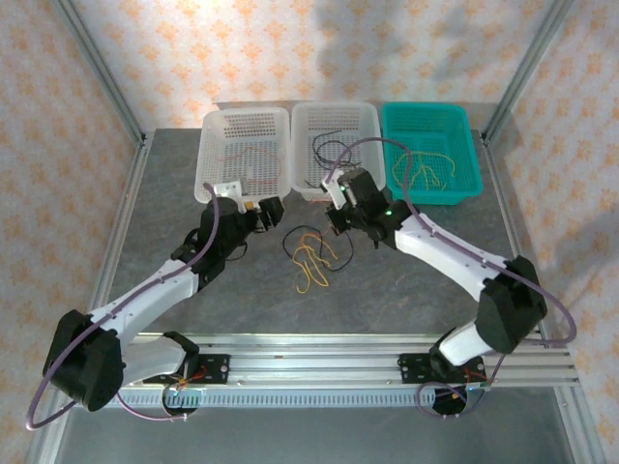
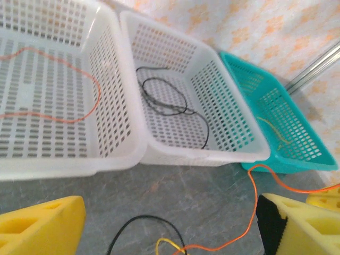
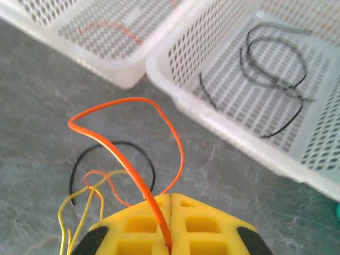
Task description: Untangle the cables
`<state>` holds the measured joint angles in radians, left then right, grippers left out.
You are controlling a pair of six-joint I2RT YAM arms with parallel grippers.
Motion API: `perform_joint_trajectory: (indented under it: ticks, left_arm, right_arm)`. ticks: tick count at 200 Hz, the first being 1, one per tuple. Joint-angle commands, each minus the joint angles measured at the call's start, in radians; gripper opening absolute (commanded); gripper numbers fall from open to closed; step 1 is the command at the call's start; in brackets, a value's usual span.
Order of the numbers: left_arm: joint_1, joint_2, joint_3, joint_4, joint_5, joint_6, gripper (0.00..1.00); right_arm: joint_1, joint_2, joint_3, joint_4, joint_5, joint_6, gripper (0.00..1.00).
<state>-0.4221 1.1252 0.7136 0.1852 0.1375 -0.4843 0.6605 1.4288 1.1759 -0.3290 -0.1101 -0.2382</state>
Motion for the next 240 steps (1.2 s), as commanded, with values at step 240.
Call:
perform_joint_trajectory:
  ticks: [240]
  left_arm:
    - [-0.026,0.2,0.252,-0.046,0.562,0.309,0.86]
  right_arm:
    - [-0.044,-0.054,0.07,-0.074,-0.307,-0.015,0.0]
